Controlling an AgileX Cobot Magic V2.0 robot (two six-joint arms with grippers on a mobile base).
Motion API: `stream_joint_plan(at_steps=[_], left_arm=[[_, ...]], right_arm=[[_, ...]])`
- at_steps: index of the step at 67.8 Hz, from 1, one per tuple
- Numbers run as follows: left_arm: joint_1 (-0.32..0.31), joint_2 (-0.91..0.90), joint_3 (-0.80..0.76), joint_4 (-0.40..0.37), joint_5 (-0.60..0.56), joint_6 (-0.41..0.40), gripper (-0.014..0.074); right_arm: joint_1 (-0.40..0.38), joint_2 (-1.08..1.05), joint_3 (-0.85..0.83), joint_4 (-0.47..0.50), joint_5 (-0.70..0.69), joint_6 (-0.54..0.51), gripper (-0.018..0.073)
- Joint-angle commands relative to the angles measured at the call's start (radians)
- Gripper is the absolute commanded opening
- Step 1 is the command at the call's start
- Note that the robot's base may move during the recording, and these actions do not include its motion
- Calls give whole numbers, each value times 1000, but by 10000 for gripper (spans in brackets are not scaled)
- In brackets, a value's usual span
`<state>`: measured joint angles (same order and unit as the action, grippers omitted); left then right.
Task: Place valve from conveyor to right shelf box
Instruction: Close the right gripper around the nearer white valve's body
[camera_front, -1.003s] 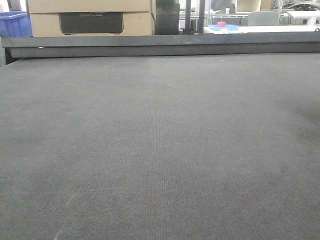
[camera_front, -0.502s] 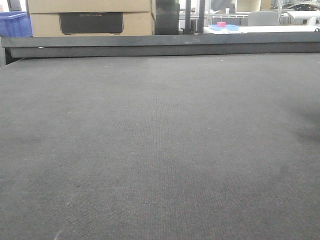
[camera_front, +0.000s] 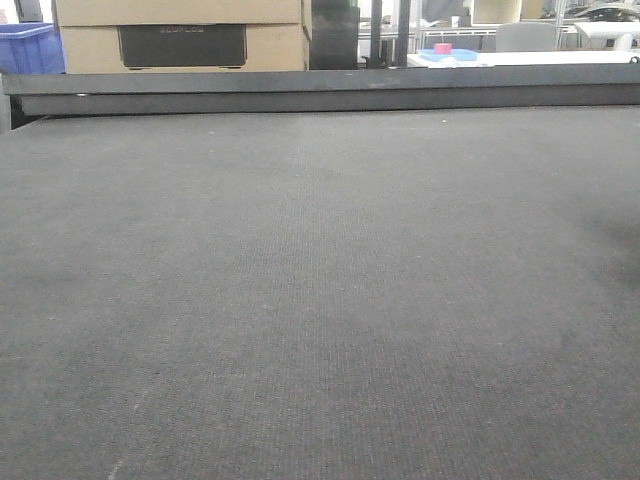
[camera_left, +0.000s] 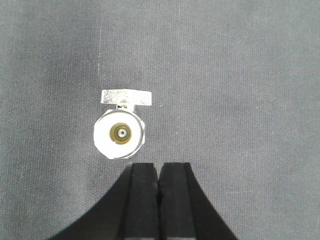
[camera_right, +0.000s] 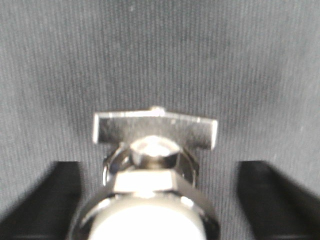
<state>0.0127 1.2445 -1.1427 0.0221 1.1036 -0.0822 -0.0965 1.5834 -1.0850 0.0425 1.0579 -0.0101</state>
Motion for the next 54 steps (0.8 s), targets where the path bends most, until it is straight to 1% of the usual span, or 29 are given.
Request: stream_joint_plan(at_steps=[1, 6, 7, 13, 14, 24, 31, 33, 40, 45, 51, 54], left_arm=[[4, -1, -9, -7, -18, -10, -111], [4, -1, -9, -7, -19, -10, -111], [4, -1, -9, -9, -18, -10, -111], [4, -1, -9, -9, -18, -10, -111], [4, -1, -9, -9, -18, -10, -111], [12, -1, -9, -7, -5, -10, -111], [68, -1, -9, -28, -1, -1, -111], [87, -1, -9, -39, 5, 15, -111], [132, 6, -11, -74, 50, 123, -111], [142, 21, -23, -74, 93, 153, -111], [142, 47, -46, -77, 111, 182, -104], [142, 59, -61, -84, 111, 190, -62]], right_arm=[[0, -1, 3, -6, 6, -4, 273], [0, -1, 3, -6, 11, -4, 127], [0, -1, 3, -6, 13, -4, 79], [0, -1, 3, -6, 22, -4, -122], [0, -1, 3, -6, 24, -4, -171], [0, -23, -24, -6, 81, -4, -162], [0, -75, -68, -6, 116, -4, -162], [0, -91, -82, -6, 116, -4, -162], [0, -143, -121, -2, 116, -4, -162], [0, -176, -146, 15, 116, -4, -162], [0, -213, -163, 32, 111, -4, -162], [0, -224, -168, 40, 107, -4, -162]])
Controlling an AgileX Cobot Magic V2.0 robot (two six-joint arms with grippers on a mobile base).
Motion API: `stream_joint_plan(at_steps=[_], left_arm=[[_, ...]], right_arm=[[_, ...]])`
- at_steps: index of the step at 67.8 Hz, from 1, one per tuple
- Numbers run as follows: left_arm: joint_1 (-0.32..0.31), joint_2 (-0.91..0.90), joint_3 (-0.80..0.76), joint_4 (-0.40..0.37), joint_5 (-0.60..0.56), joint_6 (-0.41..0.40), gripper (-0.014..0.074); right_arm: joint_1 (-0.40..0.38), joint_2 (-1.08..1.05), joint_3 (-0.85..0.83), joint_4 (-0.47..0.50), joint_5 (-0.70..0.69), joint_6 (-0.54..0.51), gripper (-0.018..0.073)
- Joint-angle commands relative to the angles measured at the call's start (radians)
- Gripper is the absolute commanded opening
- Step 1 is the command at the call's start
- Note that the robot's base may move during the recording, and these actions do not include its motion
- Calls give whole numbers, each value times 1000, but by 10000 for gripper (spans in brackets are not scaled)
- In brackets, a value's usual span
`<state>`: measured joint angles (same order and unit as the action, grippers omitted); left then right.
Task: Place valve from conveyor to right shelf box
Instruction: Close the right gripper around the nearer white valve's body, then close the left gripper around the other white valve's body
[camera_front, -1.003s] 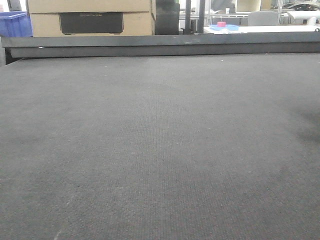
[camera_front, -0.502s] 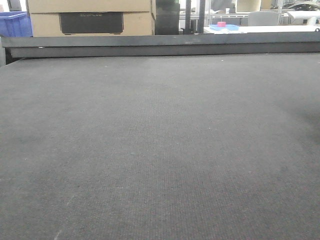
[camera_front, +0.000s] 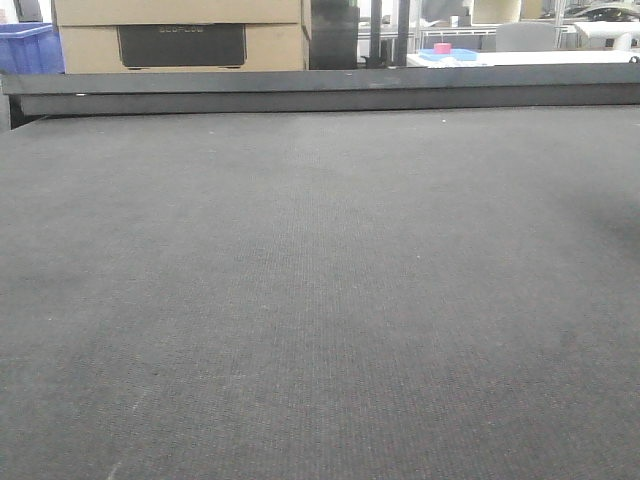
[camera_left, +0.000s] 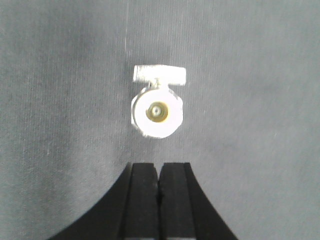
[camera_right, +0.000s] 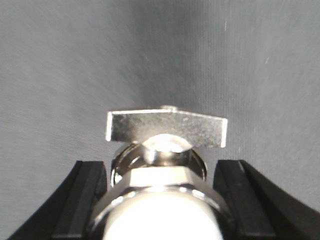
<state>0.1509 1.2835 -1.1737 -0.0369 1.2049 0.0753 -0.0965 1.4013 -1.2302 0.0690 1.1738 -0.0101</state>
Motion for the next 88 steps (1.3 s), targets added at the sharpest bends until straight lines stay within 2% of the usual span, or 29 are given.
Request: stream_joint_plan(at_steps=[1, 5, 15, 20, 37, 54, 70, 80, 88], left_arm=[[4, 24, -33, -25, 10, 35, -53], [4, 44, -58, -25, 7, 49, 64], [4, 95, -92, -11, -17, 49, 484], [4, 134, -97, -9, -17, 49, 622], [0, 284, -95, -27, 16, 49, 478], [-40, 354, -93, -19, -30, 49, 477], [-88, 365, -48, 51, -59, 49, 477], [-86, 365, -34, 114, -76, -28, 477], [-86, 365, -34, 117, -82, -35, 477]], right_arm=[[0, -47, -23, 13, -11, -4, -162], [0, -58, -23, 13, -19, -4, -162], [0, -62, -23, 15, -18, -4, -162], [0, -62, -23, 15, -18, -4, -162], [0, -62, -23, 17, -34, -4, -162], [0, -62, -23, 17, -61, -4, -162], [0, -62, -23, 17, -70, -4, -162], [0, -62, -23, 17, -70, -4, -162], [0, -62, -23, 17, -70, -4, -162]])
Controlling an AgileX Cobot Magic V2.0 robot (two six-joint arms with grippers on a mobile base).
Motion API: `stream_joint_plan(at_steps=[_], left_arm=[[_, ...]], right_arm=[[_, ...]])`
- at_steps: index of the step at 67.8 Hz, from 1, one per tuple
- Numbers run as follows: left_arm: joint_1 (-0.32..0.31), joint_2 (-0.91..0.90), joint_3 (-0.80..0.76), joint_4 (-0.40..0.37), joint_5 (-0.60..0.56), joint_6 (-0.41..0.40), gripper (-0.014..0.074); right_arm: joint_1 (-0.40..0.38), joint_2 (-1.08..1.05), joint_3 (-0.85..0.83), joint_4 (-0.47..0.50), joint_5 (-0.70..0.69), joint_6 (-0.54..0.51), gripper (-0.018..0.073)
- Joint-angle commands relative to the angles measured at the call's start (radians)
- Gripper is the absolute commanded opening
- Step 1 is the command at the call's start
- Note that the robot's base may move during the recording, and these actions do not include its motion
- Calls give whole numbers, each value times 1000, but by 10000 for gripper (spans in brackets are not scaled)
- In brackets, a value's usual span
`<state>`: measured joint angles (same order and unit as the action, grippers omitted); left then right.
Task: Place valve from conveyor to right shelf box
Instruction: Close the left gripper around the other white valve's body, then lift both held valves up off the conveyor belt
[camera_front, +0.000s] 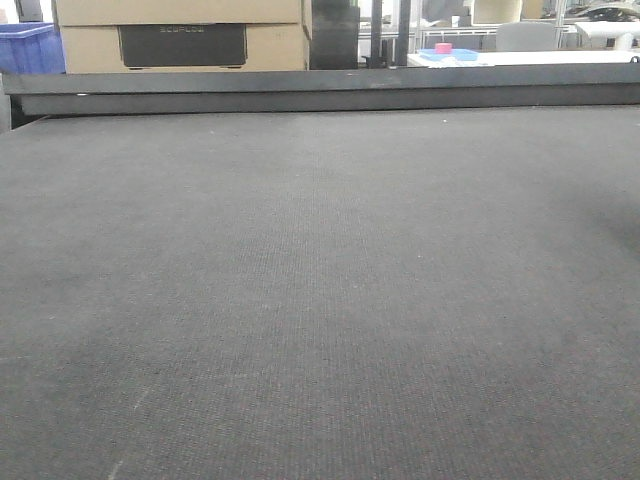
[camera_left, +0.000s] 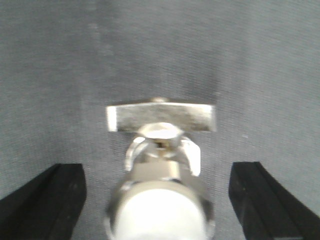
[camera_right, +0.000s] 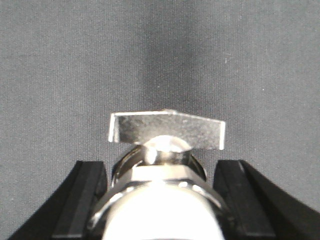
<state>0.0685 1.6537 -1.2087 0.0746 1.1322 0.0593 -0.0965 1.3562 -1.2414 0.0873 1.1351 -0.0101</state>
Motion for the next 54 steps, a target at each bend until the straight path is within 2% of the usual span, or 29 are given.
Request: stream_joint_plan(at_steps=[1, 14, 23, 32, 37, 42, 54], left_arm=[[-4, -5, 1, 3, -14, -19, 477], [-4, -2, 2, -33, -36, -24, 470], [-4, -2, 17, -33, -51, -36, 413], [-4, -2, 38, -33, -53, -42, 234], [-4, -2, 37, -33, -58, -42, 86], [-4, -2, 36, -21, -74, -42, -99], [-5, -19, 18, -16, -44, -42, -111]], right_arm=[[0, -17, -12, -1, -31, -4, -162], [0, -17, -12, -1, -33, -4, -162], [0, -17, -12, -1, -33, -4, -162], [0, -17, -12, -1, -33, -4, -162], [0, -17, -12, -1, -33, -4, -162], [0, -17, -12, -1, -33, -4, -162], [0, -39, -12, -1, -28, -4, -162]])
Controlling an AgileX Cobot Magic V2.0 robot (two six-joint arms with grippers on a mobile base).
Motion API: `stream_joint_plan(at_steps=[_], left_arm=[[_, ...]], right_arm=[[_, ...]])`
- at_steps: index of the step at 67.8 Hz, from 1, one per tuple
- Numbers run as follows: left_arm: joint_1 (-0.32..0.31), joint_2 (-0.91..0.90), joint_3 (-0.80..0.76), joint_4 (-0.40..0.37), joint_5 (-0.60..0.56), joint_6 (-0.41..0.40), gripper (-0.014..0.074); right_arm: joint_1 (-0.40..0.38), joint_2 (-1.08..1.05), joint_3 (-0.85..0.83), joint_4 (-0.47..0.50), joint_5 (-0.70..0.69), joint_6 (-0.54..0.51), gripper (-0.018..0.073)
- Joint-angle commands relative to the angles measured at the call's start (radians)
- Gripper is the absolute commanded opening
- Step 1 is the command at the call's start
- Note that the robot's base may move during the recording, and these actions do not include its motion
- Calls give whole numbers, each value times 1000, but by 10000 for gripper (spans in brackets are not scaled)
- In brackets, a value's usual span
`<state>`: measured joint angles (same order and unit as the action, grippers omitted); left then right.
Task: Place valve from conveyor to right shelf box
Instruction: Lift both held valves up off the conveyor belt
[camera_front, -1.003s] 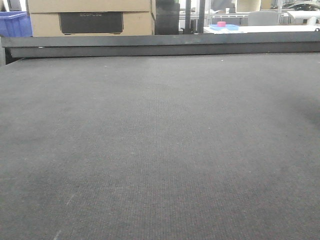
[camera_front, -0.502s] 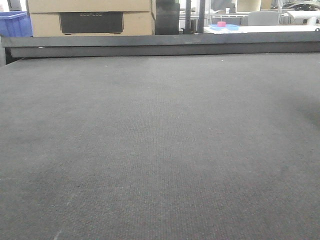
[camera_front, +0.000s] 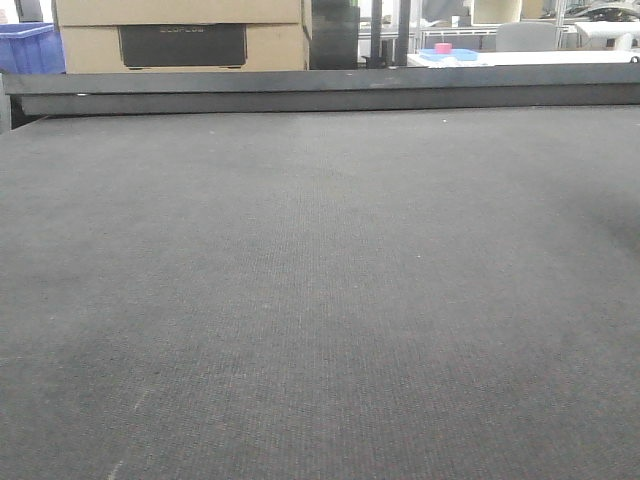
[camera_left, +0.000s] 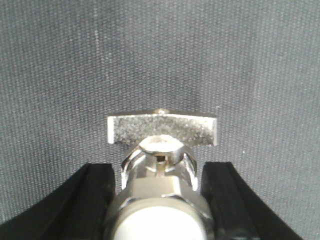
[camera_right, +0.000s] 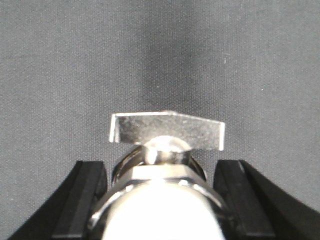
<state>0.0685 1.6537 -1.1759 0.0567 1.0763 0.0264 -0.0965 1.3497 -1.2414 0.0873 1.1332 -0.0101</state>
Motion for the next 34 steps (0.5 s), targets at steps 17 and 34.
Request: stream_joint_plan(at_steps=[17, 34], left_arm=[[-15, -274, -2, -118, -127, 112, -111], [-15, -604, 160, -189, -436, 148, -111]], right_arm=[[0, -130, -12, -1, -50, -7, -162], [0, -249, 76, -1, -179, -46, -162]])
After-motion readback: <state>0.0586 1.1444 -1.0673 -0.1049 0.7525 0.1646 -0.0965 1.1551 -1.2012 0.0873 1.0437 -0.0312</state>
